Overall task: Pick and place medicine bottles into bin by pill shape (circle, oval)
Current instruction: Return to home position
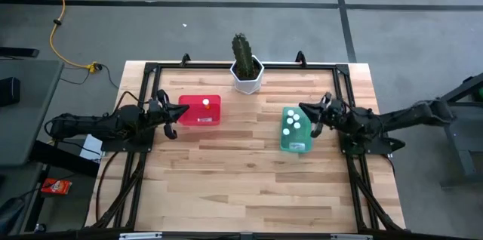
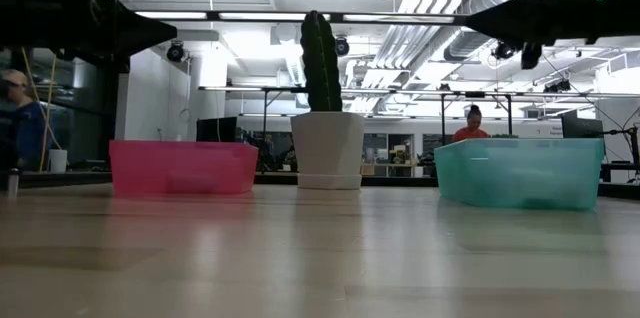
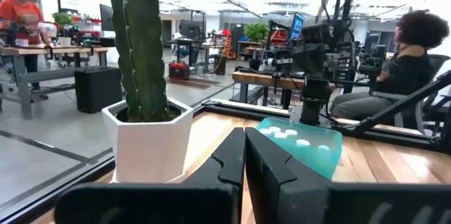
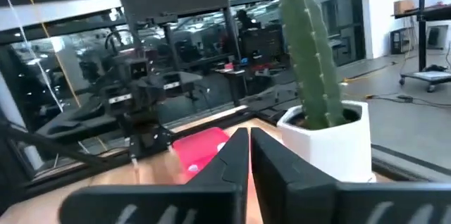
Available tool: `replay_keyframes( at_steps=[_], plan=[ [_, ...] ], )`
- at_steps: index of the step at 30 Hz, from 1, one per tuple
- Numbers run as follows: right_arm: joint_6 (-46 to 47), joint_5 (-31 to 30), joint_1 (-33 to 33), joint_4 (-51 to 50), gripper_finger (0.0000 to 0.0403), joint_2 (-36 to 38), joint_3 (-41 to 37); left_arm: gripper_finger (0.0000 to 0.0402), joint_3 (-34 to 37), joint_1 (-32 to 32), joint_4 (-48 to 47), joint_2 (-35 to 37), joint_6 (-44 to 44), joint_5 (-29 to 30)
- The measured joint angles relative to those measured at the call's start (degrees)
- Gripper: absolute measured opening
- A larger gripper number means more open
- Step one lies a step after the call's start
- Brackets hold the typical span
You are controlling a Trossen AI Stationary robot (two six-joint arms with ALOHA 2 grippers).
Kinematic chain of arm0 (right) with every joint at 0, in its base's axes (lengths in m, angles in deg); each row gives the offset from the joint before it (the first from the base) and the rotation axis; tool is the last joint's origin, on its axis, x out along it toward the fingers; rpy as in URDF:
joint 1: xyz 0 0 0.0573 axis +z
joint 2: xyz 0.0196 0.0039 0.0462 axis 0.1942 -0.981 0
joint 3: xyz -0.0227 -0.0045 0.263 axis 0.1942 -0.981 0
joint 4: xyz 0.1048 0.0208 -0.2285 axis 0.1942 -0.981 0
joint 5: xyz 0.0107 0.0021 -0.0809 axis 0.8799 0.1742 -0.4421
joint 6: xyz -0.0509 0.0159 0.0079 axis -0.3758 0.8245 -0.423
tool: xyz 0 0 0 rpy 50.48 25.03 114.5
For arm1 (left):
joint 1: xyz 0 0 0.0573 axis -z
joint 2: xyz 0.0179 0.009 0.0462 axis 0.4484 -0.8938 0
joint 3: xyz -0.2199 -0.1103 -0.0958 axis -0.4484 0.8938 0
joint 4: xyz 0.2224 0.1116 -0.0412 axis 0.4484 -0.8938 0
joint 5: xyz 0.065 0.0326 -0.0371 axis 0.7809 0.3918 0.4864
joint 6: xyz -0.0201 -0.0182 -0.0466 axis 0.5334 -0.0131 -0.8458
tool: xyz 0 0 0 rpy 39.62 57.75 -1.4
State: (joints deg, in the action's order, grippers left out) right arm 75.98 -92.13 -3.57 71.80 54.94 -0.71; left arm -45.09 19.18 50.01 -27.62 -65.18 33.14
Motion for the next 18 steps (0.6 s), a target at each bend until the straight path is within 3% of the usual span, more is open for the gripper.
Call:
replay_keyframes(
  at_steps=[6, 11, 18],
  plan=[
    [0.44, 15.88, -10.70, -9.63, 0.0002, 3.82, 3.01, 0.0000, -0.02, 0.02, -0.49, -0.01, 1.95, 0.00],
    [0.11, 15.77, -12.40, -17.49, 0.0001, 11.79, 3.01, 0.0000, -0.02, 0.02, -0.50, 0.00, 1.96, -0.07],
    [0.30, 15.50, -9.51, -29.88, 0.0000, 24.80, 2.95, 0.0000, -0.02, 0.02, -0.55, 0.00, 1.07, -2.21]
  ],
)
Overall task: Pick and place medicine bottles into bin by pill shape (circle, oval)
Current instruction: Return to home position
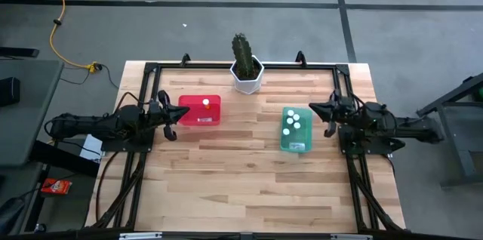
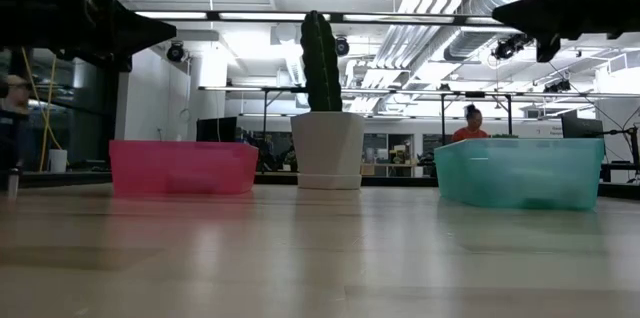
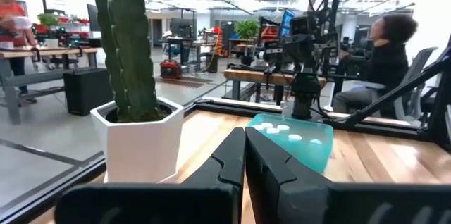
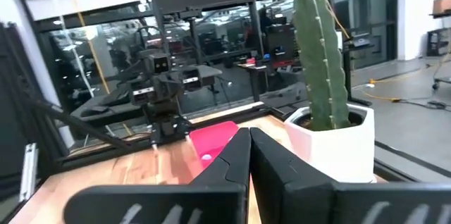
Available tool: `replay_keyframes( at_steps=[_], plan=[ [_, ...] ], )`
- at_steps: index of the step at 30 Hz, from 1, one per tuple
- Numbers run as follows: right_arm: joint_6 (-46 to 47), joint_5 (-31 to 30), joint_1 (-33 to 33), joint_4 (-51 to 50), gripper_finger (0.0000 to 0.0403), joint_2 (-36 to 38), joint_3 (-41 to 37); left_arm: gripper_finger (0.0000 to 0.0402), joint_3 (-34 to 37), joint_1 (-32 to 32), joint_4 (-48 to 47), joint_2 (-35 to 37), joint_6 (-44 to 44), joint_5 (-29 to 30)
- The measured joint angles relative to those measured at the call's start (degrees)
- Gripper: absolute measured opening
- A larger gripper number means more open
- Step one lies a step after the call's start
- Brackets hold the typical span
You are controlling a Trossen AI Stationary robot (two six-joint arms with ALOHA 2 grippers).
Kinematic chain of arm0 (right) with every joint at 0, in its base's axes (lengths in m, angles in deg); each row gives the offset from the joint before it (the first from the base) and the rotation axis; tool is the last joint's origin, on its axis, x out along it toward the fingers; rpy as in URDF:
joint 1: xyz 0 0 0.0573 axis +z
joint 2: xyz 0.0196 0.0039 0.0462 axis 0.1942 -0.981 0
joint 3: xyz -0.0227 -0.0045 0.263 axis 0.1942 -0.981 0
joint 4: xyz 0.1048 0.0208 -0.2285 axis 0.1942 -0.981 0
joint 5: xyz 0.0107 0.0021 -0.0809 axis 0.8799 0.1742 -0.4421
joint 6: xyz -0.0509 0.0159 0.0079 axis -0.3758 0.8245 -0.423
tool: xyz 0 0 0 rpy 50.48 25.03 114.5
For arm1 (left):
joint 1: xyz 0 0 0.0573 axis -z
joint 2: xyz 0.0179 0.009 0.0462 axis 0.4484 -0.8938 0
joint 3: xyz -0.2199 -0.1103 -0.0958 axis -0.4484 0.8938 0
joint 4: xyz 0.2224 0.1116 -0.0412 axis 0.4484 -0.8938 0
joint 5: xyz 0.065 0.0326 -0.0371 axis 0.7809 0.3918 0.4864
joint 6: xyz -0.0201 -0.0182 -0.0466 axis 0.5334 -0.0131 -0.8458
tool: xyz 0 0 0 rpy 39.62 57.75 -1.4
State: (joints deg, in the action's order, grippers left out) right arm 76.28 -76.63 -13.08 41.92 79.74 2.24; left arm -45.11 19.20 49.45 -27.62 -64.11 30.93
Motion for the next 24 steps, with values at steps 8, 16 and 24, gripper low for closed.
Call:
replay_keyframes(
  at_steps=[8, 16, 24],
  plan=[
    [-2.02, -0.04, 2.93, -3.68, 0.0000, 5.25, -1.89, 0.0000, -0.01, 0.00, -0.27, 0.00, -1.07, 0.00],
    [-5.48, -2.53, 3.11, 2.81, 0.0000, 5.21, -7.00, 0.0000, -0.07, 0.00, -1.92, -0.02, -0.65, 0.09],
    [-2.19, 1.77, 3.09, -1.53, 0.0000, 4.62, -7.93, 0.0000, -0.09, -0.02, -7.71, -0.02, -3.06, -1.47]
  ],
)
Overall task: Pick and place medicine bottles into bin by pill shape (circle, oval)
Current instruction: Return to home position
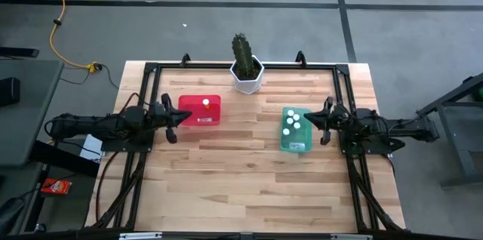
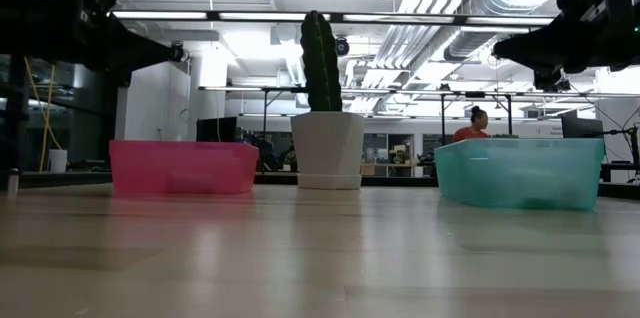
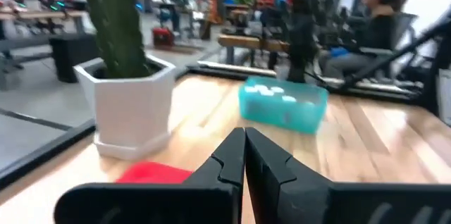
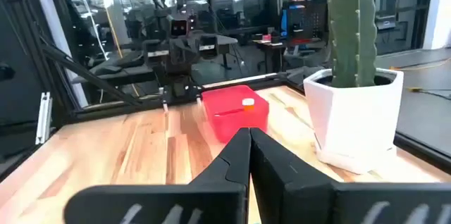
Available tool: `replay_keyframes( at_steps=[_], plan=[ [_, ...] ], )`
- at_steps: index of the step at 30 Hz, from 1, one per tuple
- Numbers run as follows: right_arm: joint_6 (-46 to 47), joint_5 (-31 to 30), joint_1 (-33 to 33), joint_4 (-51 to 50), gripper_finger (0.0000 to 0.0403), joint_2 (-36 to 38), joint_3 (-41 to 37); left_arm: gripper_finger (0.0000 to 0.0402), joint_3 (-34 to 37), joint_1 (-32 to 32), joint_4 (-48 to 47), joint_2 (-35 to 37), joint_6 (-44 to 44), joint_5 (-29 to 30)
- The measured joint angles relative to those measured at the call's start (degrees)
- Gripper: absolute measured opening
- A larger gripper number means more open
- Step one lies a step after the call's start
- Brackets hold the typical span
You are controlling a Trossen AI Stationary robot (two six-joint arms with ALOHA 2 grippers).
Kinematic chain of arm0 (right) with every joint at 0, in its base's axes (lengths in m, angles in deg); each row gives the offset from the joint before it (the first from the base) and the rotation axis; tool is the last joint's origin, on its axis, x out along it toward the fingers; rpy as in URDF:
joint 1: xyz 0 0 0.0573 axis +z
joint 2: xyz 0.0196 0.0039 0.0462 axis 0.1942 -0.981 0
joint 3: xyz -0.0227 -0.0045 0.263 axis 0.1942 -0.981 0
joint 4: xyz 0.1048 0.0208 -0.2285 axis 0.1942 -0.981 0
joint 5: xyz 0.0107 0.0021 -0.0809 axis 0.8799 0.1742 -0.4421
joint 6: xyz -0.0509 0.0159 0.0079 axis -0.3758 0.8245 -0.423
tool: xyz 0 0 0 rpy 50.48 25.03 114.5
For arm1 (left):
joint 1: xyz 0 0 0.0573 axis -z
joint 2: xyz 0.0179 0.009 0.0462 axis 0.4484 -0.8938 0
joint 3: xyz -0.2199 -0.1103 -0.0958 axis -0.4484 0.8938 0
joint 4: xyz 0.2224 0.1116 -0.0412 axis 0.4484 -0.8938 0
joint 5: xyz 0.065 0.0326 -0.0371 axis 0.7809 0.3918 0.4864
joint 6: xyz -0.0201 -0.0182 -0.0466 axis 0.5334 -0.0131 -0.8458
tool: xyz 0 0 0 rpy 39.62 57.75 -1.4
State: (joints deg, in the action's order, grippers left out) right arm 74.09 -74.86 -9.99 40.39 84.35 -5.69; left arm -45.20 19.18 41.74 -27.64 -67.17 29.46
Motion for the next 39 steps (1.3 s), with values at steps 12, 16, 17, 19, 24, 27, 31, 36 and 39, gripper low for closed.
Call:
replay_keyframes(
  at_steps=[12, 16, 17, 19, 24, 27, 31, 36, 39],
  plan=[
    [-0.86, -0.04, 0.00, -0.02, 0.0000, -0.13, 0.00, 0.0000, 0.02, 0.04, -1.26, -0.09, -1.03, 0.09],
    [2.25, -0.04, 0.00, -0.03, 0.0000, -0.13, 0.00, 0.0001, 0.00, 0.04, -1.23, -0.09, -1.03, 0.27],
    [3.47, -0.04, 0.00, -0.02, 0.0000, -0.13, 0.00, 0.0001, 0.02, 0.04, -1.23, -0.09, -1.03, 0.28],
    [5.47, -0.06, 0.00, -0.04, 0.0000, -0.13, 0.00, 0.0000, 0.01, 0.04, -1.23, -0.09, -1.03, 0.31],
    [8.17, -0.07, 0.00, -0.04, 0.0000, -0.15, 0.00, 0.0002, 0.01, 0.04, -1.23, -0.09, -1.03, 0.45],
    [7.83, -0.07, 0.02, -0.04, 0.0000, -0.02, 0.00, 0.0003, 0.02, 0.04, -1.21, -0.01, -1.03, 0.45],
    [7.42, -0.36, 0.09, 1.06, 0.0000, 0.60, 0.00, 0.0003, 0.03, 0.04, -0.73, 3.91, -1.03, 0.42],
    [7.24, -0.41, 0.09, 0.28, 0.0000, 0.61, 0.00, 0.0003, 0.02, 0.11, 0.33, 6.19, -1.05, 0.47],
    [7.24, -0.37, 0.09, 0.17, 0.0000, 0.61, 0.00, 0.0003, 0.03, 0.82, -1.14, 6.16, -1.05, 0.70]
  ],
)
